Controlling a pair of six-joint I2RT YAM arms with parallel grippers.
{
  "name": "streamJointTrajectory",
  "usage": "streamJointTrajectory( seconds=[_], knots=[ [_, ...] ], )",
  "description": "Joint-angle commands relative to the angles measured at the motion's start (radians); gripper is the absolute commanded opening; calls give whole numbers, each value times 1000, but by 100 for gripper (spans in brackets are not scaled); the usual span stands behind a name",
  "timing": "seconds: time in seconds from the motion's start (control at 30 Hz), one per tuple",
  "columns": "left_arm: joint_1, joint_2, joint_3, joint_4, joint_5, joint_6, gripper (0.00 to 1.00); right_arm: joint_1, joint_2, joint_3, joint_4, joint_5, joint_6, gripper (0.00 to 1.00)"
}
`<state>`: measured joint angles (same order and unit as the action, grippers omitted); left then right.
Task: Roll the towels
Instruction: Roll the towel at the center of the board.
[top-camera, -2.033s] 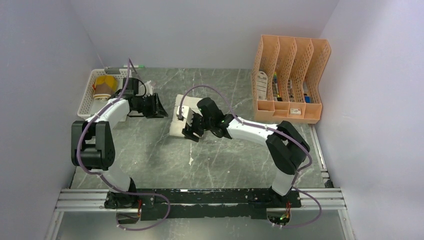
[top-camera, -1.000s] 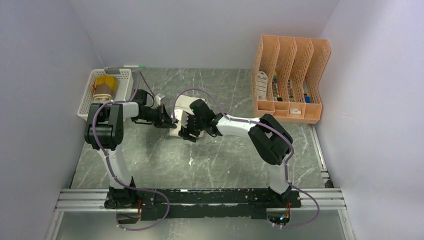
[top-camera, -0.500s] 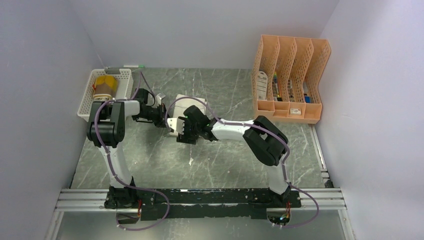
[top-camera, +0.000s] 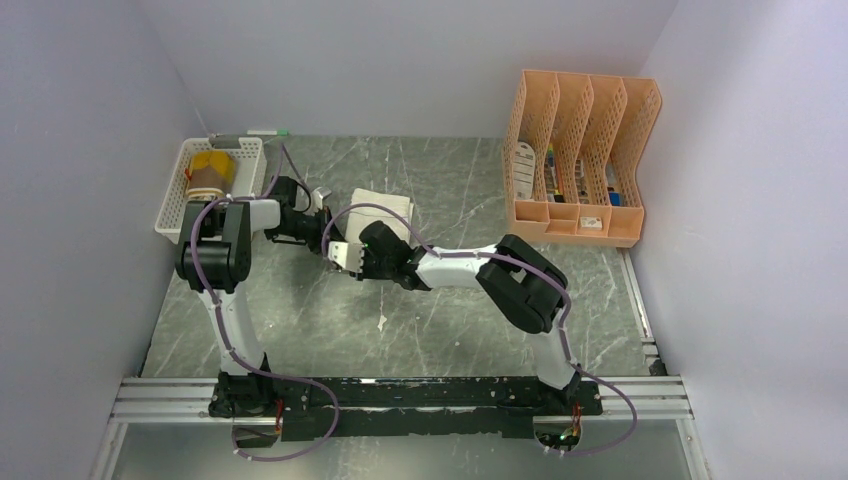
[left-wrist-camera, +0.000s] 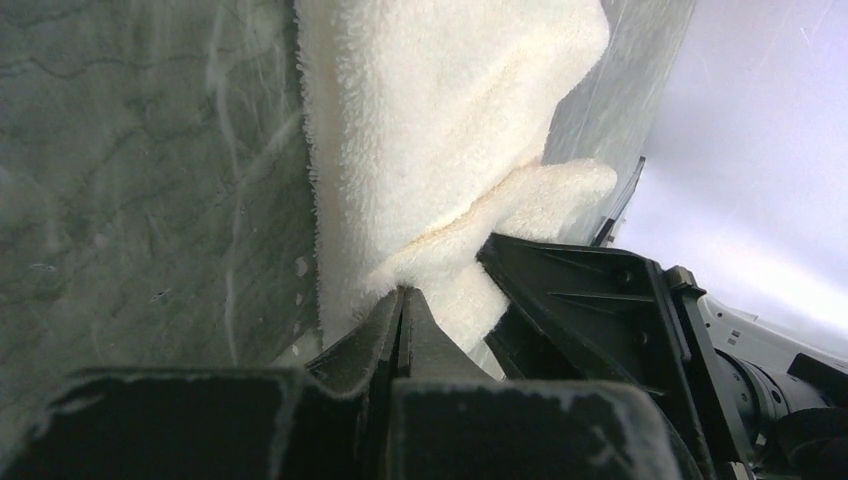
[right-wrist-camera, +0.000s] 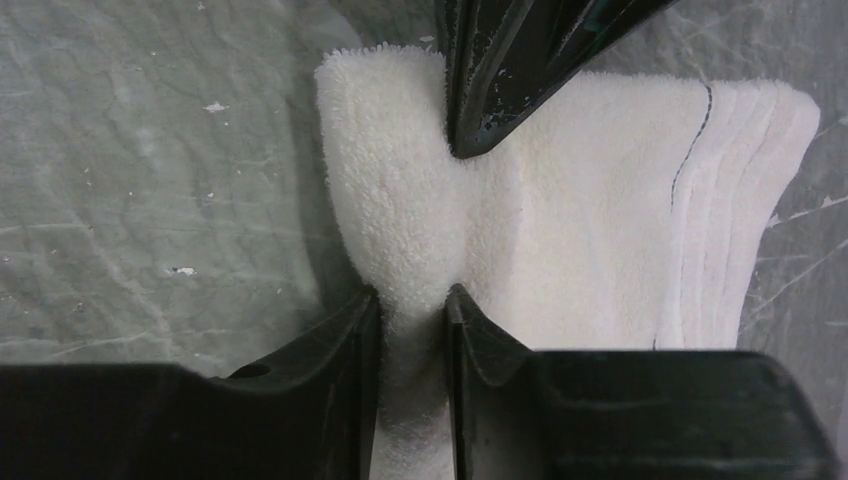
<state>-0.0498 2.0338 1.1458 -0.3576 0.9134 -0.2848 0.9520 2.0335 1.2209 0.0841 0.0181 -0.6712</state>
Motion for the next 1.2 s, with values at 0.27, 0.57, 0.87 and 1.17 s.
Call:
streamJointTrajectory(
  seconds=[0.27,0.57,0.87,1.17],
  knots=[
    [41,-131,66,75,-7,-29,20,-42,4,119,-296,-249,156,15],
    [48,-238,-48,203,116,-102,25,-58,0,203,-505,-512,264,16],
    [22,-269,-178,211,115,-106,23,-143,9,310,-636,-751,343,19],
    [-2,-245,-263,250,170,-129,21,-263,108,444,-726,-949,424,24]
  ],
)
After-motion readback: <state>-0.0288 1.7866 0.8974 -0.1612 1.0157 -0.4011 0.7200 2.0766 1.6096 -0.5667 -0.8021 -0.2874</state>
